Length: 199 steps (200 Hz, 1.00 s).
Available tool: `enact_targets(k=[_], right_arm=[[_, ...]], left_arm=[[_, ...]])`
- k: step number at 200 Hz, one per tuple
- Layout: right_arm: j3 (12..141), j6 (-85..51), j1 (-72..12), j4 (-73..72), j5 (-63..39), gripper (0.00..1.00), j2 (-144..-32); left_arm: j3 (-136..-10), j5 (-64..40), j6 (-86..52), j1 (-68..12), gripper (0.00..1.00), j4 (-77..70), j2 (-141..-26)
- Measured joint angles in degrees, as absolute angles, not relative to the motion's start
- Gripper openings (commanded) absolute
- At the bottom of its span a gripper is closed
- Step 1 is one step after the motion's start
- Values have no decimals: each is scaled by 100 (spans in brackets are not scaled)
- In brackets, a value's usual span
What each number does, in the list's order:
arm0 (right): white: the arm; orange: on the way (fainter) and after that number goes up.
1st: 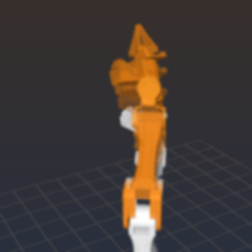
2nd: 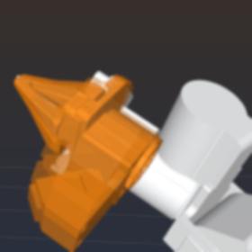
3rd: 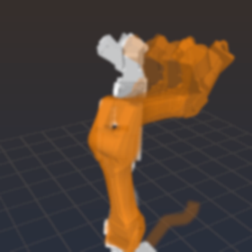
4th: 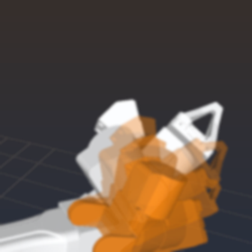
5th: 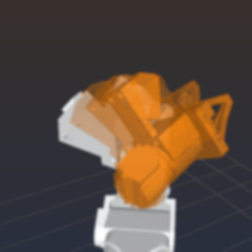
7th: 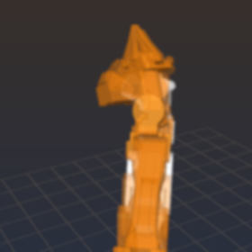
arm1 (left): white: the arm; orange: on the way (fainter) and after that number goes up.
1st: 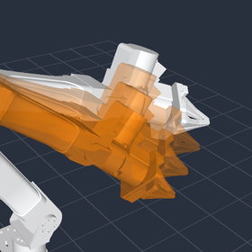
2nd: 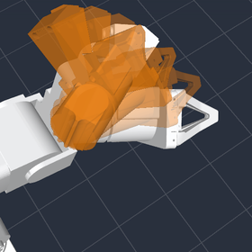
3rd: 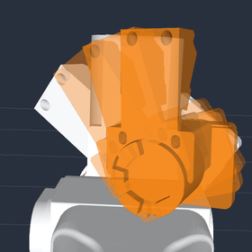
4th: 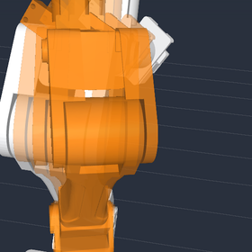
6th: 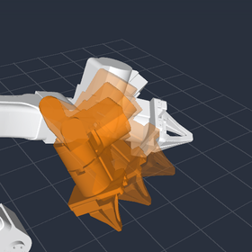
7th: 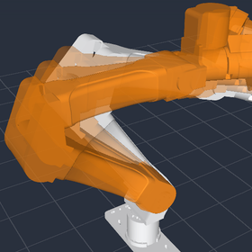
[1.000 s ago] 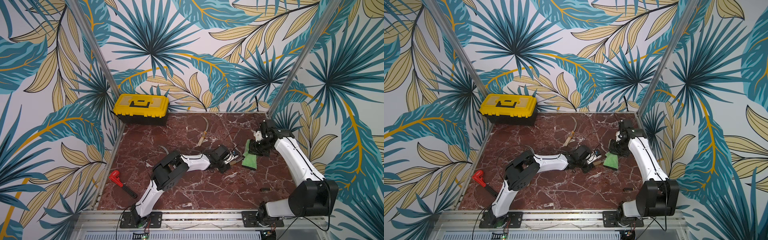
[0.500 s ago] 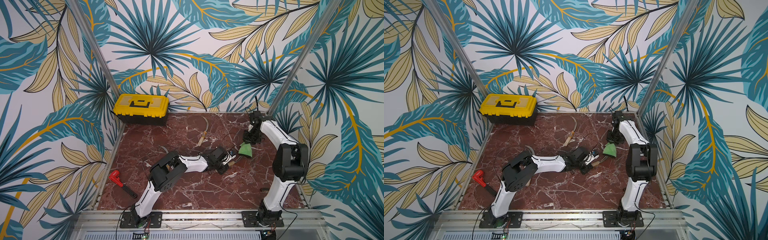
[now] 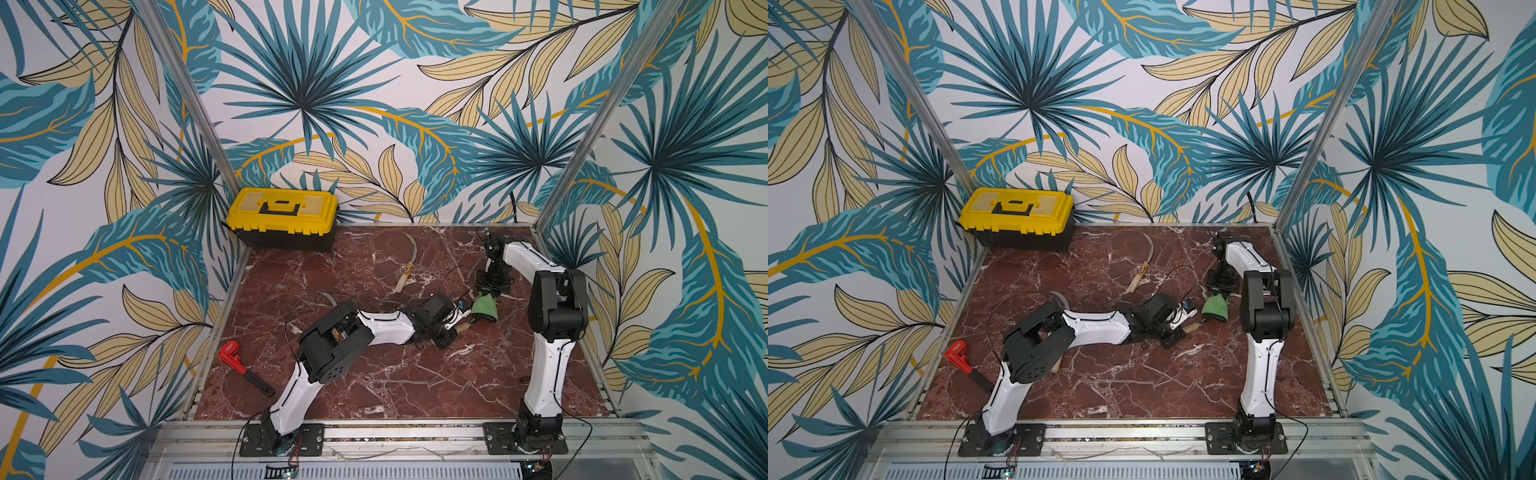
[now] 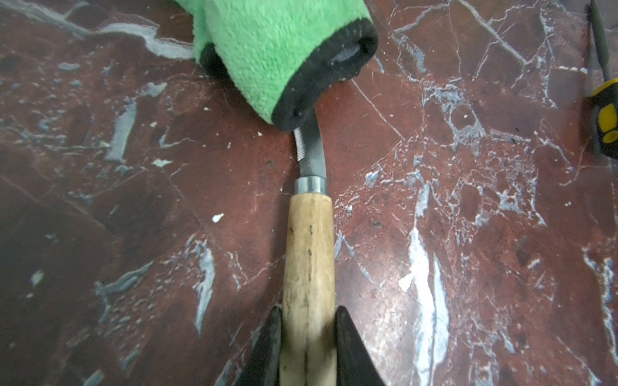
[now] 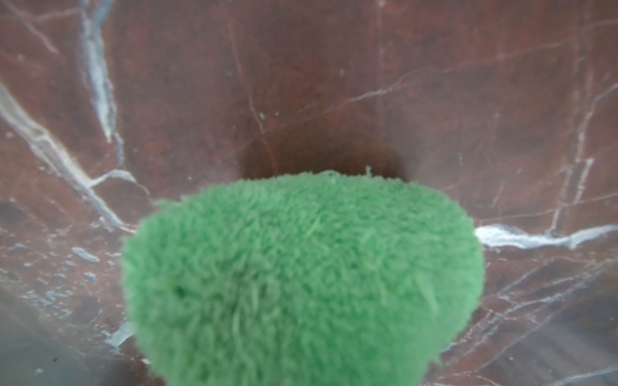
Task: Wipe small sickles with rags
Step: Wipe the small sickle at the center of the board.
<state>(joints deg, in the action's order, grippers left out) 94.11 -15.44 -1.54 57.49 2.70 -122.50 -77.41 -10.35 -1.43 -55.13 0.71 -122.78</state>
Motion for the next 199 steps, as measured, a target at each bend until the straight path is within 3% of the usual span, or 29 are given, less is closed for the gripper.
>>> enact_targets(k=[90,148,199], right_arm=[[7522,-1957,-904,5468,102,4,-10873],[9124,-1802,-469,6567,333,4,-11017],[10425,-1520,-117,6676,642,4,-12674]], left_arm=[[-7411,-1225,-158,-5553,0,-5,-12073],[-7214,-1155,-360,-5548,0,-250,-11998],[-7126,-1085,-475,-5557,0,-322,-11957]])
